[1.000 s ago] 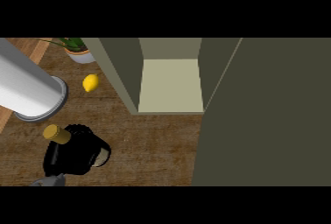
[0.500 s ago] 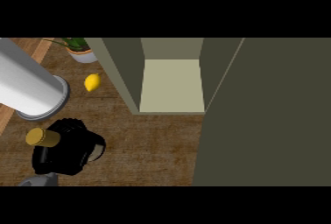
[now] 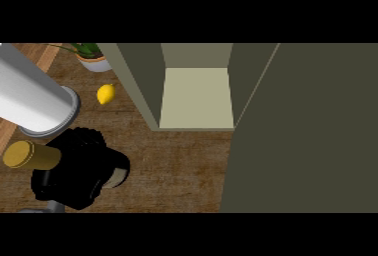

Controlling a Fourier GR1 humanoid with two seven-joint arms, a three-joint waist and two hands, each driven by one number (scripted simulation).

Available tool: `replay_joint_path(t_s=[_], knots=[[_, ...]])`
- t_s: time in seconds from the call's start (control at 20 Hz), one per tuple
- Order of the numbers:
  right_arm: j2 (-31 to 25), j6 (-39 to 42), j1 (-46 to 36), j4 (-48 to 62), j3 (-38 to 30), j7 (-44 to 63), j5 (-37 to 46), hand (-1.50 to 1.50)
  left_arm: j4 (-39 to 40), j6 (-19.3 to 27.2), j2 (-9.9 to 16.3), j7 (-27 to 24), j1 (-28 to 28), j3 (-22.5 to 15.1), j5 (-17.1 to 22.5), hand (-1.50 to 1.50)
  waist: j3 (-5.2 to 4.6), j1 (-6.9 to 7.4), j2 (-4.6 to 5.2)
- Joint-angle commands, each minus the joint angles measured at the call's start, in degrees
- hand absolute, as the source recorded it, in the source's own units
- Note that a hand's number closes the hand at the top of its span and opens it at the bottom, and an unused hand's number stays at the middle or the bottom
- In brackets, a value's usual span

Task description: Pick up the wine, place it into the cabinet and close the cabinet

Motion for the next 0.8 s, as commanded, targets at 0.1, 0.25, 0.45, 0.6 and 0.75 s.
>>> replay_joint_path(t_s=[0.1, 0.25, 0.45, 0.6, 0.75], knots=[[1.44, 0.79, 2.08, -1.62, 1.09, -1.80, -1.43, -1.50, -13.30, 6.02, -1.50, 12.79, -0.26, -4.20, -2.72, 1.50, 0.00, 0.02, 0.06], [-0.72, 1.54, 2.39, -6.51, -1.73, 2.37, -5.93, -1.50, -13.77, 7.51, -2.98, 16.11, -2.69, -5.06, -4.06, 1.50, -0.01, -0.28, 0.07], [0.98, 0.97, 5.31, -8.07, 0.87, 1.40, -3.99, -1.50, -15.02, 10.97, -8.14, 19.02, -6.13, -10.22, -6.87, 1.50, -0.02, -0.63, 0.06], [0.38, 1.10, 2.39, -5.88, -1.10, 1.98, -5.10, -1.50, -19.20, 16.06, -11.20, 25.33, -9.33, -12.48, -9.08, 1.50, -0.01, -0.41, 0.05], [2.00, 0.26, 2.76, -5.08, 0.41, 0.37, -2.64, -1.50, -13.77, 17.99, -15.35, 24.96, -14.19, -14.54, -12.70, 1.50, -0.02, -0.58, 0.12]])
